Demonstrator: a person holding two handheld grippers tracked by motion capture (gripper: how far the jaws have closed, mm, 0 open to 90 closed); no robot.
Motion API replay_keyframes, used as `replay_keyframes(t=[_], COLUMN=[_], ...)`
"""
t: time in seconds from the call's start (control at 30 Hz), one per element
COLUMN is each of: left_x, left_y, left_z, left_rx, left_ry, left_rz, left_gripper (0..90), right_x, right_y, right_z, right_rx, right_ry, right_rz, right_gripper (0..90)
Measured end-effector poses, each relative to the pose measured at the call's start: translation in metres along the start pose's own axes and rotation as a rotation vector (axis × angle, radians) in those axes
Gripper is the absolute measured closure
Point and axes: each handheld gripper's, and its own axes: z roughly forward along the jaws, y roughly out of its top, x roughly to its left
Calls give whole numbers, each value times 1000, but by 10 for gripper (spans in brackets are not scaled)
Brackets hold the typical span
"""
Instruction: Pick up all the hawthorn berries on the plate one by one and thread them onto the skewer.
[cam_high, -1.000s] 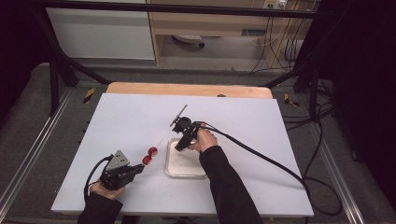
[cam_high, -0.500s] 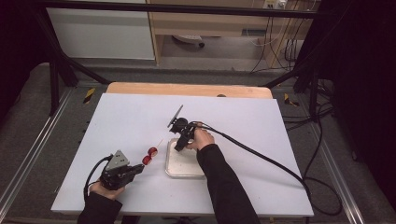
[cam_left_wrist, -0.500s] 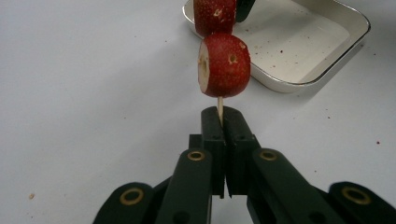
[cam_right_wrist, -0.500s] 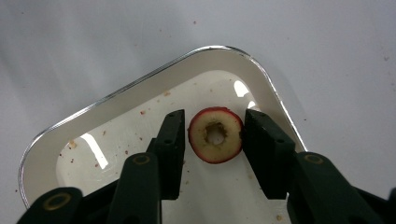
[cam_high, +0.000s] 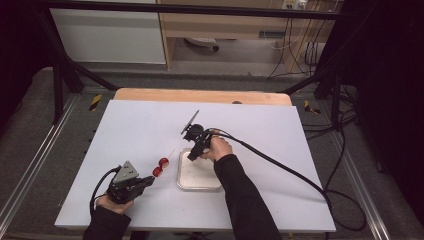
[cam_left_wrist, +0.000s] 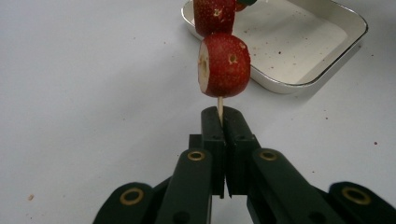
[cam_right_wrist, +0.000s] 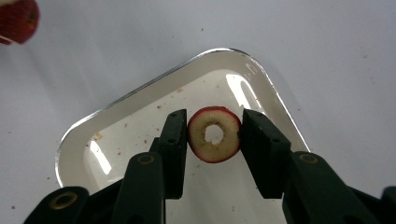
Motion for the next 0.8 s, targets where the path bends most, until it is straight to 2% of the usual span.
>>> replay_keyframes(t=[0.23, 0.37, 0.4, 0.53, 0.67, 0.8], left_x=[-3, -5, -5, -9, -14, -19], left_y=[1, 2, 2, 4, 5, 7], left_z=[0, -1, -1, -2, -1, -2], left_rx=[-3, -13, -16, -25, -33, -48], left_ry=[1, -1, 0, 2, 1, 6], left_rz=[11, 12, 13, 14, 16, -1], left_gripper=[883, 883, 882, 883, 882, 881], right_x=[10, 13, 14, 14, 13, 12], right_y=[-10, -23, -27, -46, -65, -83], right_z=[-28, -40, -43, -50, -55, -57], right_rx=[-82, -150, -165, -271, -389, -531], right_ry=[-5, 6, 12, 44, 67, 90], right_rz=[35, 84, 114, 184, 230, 298], right_gripper=[622, 622, 622, 623, 623, 623])
